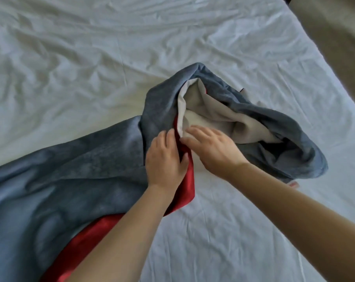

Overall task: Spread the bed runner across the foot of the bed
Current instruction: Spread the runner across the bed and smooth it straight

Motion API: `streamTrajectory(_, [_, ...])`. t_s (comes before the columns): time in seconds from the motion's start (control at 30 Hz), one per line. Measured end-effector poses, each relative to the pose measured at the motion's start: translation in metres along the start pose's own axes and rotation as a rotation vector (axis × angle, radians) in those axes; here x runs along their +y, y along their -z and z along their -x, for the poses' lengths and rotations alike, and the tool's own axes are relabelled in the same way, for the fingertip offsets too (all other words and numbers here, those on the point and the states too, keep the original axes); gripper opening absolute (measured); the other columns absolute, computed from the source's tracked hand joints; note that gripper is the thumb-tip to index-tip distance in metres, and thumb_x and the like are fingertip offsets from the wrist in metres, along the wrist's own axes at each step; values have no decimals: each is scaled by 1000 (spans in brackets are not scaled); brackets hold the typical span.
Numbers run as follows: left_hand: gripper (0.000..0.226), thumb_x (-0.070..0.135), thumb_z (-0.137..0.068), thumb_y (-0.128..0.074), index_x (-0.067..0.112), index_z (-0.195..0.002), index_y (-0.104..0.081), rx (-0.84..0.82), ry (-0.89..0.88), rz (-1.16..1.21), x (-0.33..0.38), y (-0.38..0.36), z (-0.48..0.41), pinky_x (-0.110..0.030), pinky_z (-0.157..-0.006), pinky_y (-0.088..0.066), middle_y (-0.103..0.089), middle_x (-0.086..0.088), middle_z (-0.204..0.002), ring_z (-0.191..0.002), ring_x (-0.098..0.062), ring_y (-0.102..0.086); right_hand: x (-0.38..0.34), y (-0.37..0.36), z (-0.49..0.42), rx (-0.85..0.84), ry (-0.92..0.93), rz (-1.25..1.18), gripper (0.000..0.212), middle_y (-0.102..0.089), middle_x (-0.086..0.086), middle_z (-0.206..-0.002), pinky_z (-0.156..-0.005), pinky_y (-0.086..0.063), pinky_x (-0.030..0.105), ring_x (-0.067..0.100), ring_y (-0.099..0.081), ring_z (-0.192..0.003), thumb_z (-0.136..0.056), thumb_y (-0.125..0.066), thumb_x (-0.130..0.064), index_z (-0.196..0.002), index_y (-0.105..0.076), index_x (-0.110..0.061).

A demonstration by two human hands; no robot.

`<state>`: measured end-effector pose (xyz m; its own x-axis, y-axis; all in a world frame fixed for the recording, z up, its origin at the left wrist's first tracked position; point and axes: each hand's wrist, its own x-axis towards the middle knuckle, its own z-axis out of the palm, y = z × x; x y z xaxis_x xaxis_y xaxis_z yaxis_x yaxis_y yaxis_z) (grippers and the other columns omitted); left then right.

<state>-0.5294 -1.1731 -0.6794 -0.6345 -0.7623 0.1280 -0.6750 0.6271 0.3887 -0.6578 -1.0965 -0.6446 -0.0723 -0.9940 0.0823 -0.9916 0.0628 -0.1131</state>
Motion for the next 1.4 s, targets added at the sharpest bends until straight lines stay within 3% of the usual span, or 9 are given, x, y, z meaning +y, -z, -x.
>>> streamTrajectory(0.17, [47, 53, -73, -62, 13, -97, -60, -142, 77, -95, -30, -11, 44, -33, -71, -51, -63, -2, -91, -86, -21, -61, -23, -42, -19, -121, 235, 115, 27, -65, 6, -111, -77, -54, 36, 28, -57, -116, -77, -58, -6, -98, -70, -17])
streamTrajectory(0.23, [41, 54, -71, -62, 15, -83, -61, -212, 67, -148, -38, -14, 59, -33, -67, -48, -63, -3, -83, -82, -22, -61, -29, -58, -18, -182, 275, 168, 22, -68, 5, -92, -70, -53, 36, 29, -63, -100, -75, -53, -5, -79, -71, -17])
streamTrajectory(0.37, [40, 40, -48, -87, 15, -59, -58, -262, -26, -176, -47, -18, 74, -28, -51, -44, -57, -2, -60, -59, -23, -59, -38, -70, -9, -301, 208, 262, 22, -54, -5, -49, -53, -38, 25, 22, -59, -64, -48, -71, -3, -47, -58, -21])
streamTrajectory(0.57, [38, 14, -34, -88, 18, -43, -52, -253, -154, -181, -44, -9, 88, -18, -43, -28, -49, 1, -45, -40, -19, -51, -39, -58, 21, -335, 143, 218, 33, -54, -6, -49, -48, -35, 24, 23, -58, -61, -39, -81, -1, -50, -58, -22])
streamTrajectory(0.87, [32, 10, -29, -82, 18, -40, -53, -481, -347, -157, -43, 15, 177, -21, -48, -23, -49, 2, -44, -40, -21, -52, -104, -58, 150, -355, 113, 195, 33, -57, -9, -53, -70, -49, 31, 16, -61, -55, -37, -77, -4, -56, -59, -25])
streamTrajectory(1.0, [9, 9, -58, -71, 12, -63, -65, -519, -406, -161, -50, 31, 208, -27, -57, -31, -62, -4, -68, -68, -27, -62, -143, -61, 185, -320, 72, 155, 33, -56, -8, -56, -77, -51, 34, 19, -60, -58, -40, -75, -3, -59, -60, -26])
streamTrajectory(1.13, [21, 13, -45, -71, 14, -55, -53, -455, -360, -103, -52, 45, 222, -25, -52, -29, -54, -3, -57, -54, -24, -56, -157, -58, 197, -235, 17, 114, 31, -59, -3, -74, -70, -50, 37, 24, -59, -71, -53, -68, 0, -75, -63, -21])
streamTrajectory(1.23, [15, 26, -59, -63, 14, -67, -61, -348, -363, -19, -48, 41, 242, -30, -52, -41, -55, -1, -66, -62, -22, -55, -153, -49, 199, -226, -42, 111, 35, -62, -2, -89, -76, -49, 37, 24, -60, -84, -59, -63, -5, -91, -65, -21])
streamTrajectory(1.4, [30, 43, -57, -70, 20, -74, -64, -428, -320, -89, -45, 31, 267, -31, -60, -45, -54, 2, -72, -69, -19, -55, -155, -55, 202, -359, -8, 75, 28, -59, -6, -69, -55, -49, 30, 21, -60, -66, -50, -81, -15, -71, -66, -24])
